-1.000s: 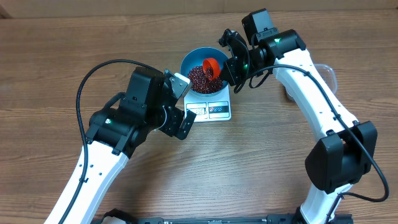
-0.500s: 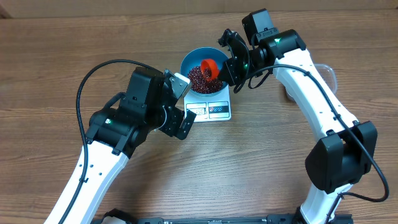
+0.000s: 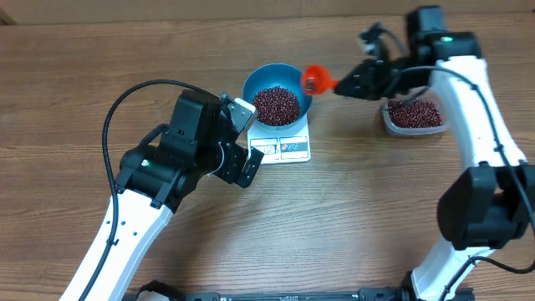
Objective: Scoop item into bowl and weigh 150g on scale
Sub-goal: 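Carry the red scoop right back over the clear bean tub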
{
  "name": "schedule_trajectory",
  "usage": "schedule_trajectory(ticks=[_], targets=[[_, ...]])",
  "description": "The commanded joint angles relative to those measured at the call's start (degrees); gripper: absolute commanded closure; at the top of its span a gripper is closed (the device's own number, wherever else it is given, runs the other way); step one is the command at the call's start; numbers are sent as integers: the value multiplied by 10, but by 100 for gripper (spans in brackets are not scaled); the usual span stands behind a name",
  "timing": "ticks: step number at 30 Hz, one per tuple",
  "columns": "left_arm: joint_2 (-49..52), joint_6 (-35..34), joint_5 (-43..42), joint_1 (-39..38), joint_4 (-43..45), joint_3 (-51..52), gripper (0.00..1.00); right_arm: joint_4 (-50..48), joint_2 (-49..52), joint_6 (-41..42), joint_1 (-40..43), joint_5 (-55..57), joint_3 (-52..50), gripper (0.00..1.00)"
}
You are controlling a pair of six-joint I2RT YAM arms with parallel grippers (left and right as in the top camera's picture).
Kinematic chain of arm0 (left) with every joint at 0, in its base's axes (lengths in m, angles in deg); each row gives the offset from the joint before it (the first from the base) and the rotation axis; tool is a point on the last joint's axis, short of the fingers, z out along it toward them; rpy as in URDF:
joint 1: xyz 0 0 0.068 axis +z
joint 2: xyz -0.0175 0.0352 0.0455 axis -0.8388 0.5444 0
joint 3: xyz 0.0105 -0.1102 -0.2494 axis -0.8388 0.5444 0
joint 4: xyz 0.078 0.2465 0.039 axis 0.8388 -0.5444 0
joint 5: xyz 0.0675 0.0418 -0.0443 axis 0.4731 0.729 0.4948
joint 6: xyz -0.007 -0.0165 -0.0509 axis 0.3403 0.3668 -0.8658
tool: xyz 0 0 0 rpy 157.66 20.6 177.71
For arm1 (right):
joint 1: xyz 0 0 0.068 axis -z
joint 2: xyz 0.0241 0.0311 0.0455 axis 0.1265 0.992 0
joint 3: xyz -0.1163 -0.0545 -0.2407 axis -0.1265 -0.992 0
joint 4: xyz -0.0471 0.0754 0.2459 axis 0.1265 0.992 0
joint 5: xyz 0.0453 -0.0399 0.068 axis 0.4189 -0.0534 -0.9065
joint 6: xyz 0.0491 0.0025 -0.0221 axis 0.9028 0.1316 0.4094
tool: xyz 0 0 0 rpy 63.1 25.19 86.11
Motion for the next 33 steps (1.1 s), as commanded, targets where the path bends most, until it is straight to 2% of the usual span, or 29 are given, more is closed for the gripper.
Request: schedule_trajectory(ticks=[1,9,14,22,33], targets=[[3,11,-9,2,-1,3,0,19,-41,-34,46,-28,16,96],[3,11,-9,2,-1,3,0,69,-101,-23,161,146,16,96],[3,11,-9,2,-1,3,0,71,-101,64,175,328,12,96],[3,11,-9,2,-1,3,0,54,-101,150,126,538,-7,96],[3,11,-9,2,-1,3,0,52,-93,152,17,681,-20,96]])
